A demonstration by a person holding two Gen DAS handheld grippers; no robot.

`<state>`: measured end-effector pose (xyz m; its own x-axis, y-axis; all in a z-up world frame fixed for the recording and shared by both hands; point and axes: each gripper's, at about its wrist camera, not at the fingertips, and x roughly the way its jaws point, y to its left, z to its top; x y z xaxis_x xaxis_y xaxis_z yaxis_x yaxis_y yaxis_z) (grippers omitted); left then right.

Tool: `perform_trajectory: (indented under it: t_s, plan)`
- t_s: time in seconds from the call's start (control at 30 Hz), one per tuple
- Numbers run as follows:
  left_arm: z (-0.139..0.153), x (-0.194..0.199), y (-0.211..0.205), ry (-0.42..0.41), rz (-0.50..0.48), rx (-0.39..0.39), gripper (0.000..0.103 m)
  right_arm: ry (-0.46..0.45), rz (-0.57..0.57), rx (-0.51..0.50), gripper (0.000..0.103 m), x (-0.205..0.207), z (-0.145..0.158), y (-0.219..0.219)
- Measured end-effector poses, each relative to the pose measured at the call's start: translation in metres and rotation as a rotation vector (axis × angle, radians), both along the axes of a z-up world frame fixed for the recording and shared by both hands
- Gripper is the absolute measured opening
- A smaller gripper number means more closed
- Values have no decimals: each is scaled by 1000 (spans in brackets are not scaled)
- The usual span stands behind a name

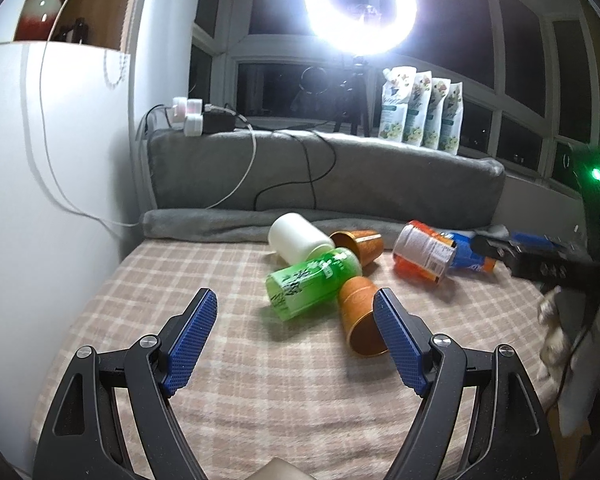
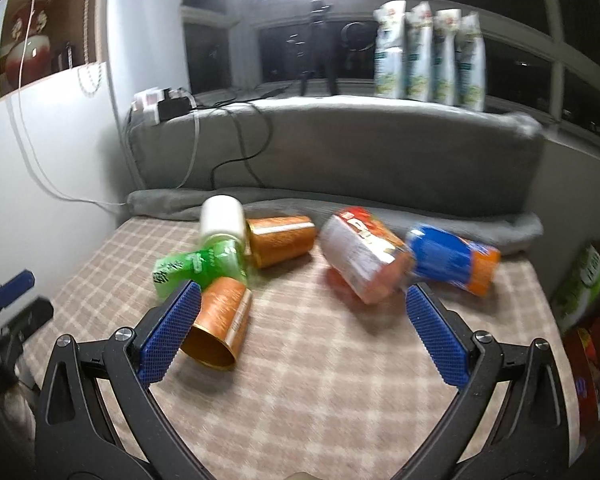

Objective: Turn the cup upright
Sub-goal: 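Move the right tool to the white cup and close its fingers around it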

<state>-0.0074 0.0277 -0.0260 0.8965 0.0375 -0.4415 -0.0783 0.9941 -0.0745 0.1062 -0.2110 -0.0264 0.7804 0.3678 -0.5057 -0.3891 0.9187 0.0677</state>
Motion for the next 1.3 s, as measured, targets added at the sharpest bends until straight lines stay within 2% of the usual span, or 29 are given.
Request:
perform_trajectory:
  t_s: [0.13, 0.47, 0.57, 0.77, 0.93, 1.23, 1.3]
  plan:
    - [-6, 0, 9, 19, 15, 2, 80, 25, 68, -19, 103, 25, 3, 25]
    - [-23, 4, 32, 67, 54, -18, 80, 164, 247, -87, 103, 100, -2, 104]
    - [-28, 6, 38, 81, 66, -28, 80, 213, 265, -104, 103, 124, -7, 122]
    - [-34, 9, 50, 103, 84, -54, 80, 295, 295, -165, 96, 160, -26, 156]
    - [-38, 10, 57, 114, 91, -70, 80, 359, 307, -196, 95, 183, -41, 177]
    - [-45, 12, 71, 136, 107, -114, 80, 426, 323, -320, 93, 209, -66, 212]
    - [-45, 12, 72, 136, 110, -115, 80, 434, 330, -348, 83, 210, -71, 219]
